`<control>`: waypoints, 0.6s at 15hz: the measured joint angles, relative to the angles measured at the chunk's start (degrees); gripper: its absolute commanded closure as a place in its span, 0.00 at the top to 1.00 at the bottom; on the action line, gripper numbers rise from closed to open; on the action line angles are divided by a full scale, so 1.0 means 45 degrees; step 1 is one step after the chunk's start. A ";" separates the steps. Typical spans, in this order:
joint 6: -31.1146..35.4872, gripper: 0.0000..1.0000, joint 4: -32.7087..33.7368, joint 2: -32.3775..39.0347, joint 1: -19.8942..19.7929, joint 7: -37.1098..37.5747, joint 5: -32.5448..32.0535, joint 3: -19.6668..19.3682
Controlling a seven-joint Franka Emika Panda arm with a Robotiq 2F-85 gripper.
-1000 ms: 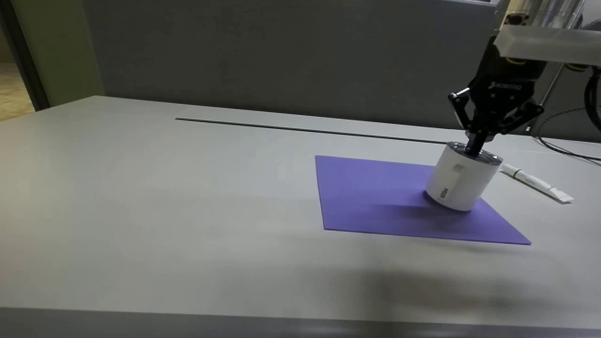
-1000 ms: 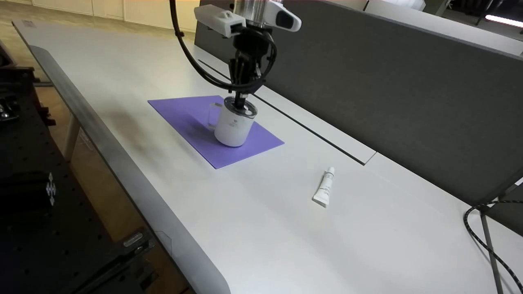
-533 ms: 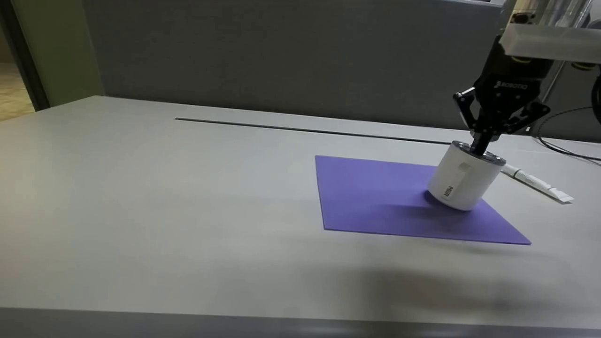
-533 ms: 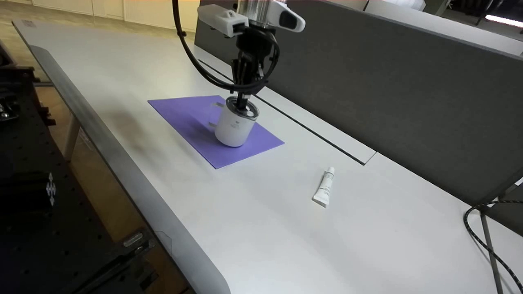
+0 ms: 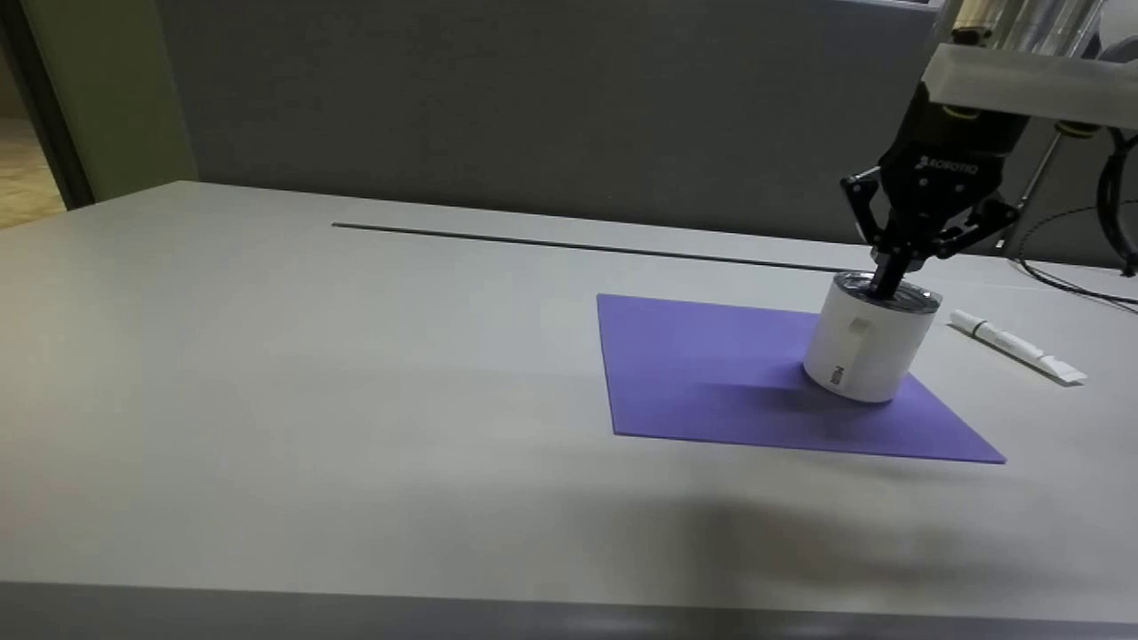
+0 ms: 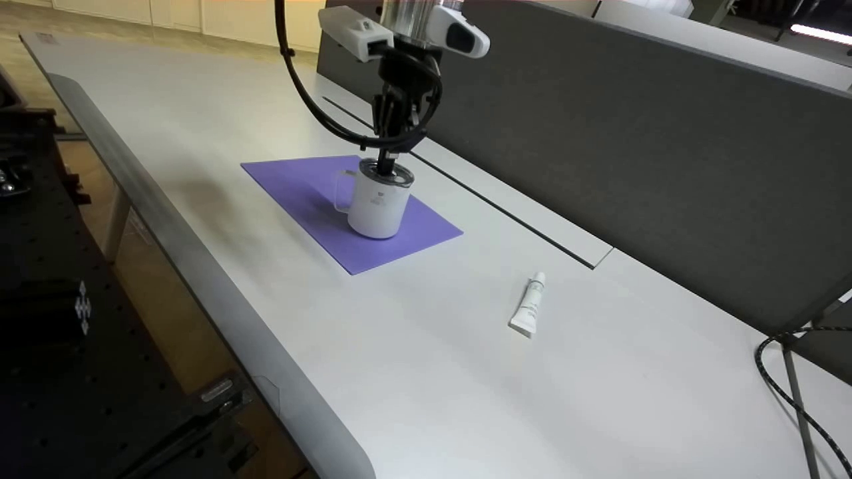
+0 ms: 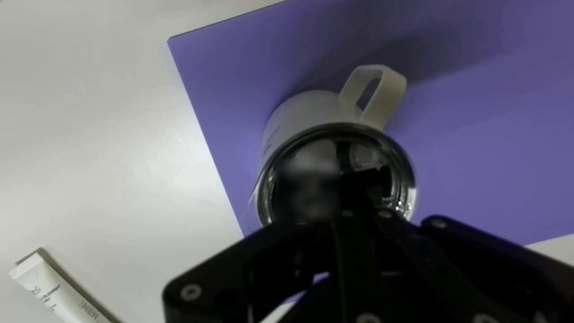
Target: Move the object on the cup
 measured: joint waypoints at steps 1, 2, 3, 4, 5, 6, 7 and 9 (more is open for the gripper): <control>-0.0156 0.00 0.0109 -0.0009 -0.0154 -0.0216 0.0550 0.0138; -0.0372 0.00 0.0287 -0.0053 -0.0305 -0.0406 0.0980 0.0255; -0.0686 0.00 0.0522 -0.0141 -0.0385 -0.0519 0.1188 0.0299; -0.1074 0.26 0.0777 -0.0287 -0.0419 -0.0549 0.1233 0.0300; -0.1615 0.28 0.1042 -0.0490 -0.0427 -0.0551 0.1152 0.0269; -0.2232 0.33 0.1281 -0.0713 -0.0426 -0.0561 0.1065 0.0252; -0.2778 0.39 0.1467 -0.0935 -0.0425 -0.0561 0.0938 0.0245; -0.3762 0.54 0.1748 -0.1324 -0.0423 -0.0561 0.0689 0.0238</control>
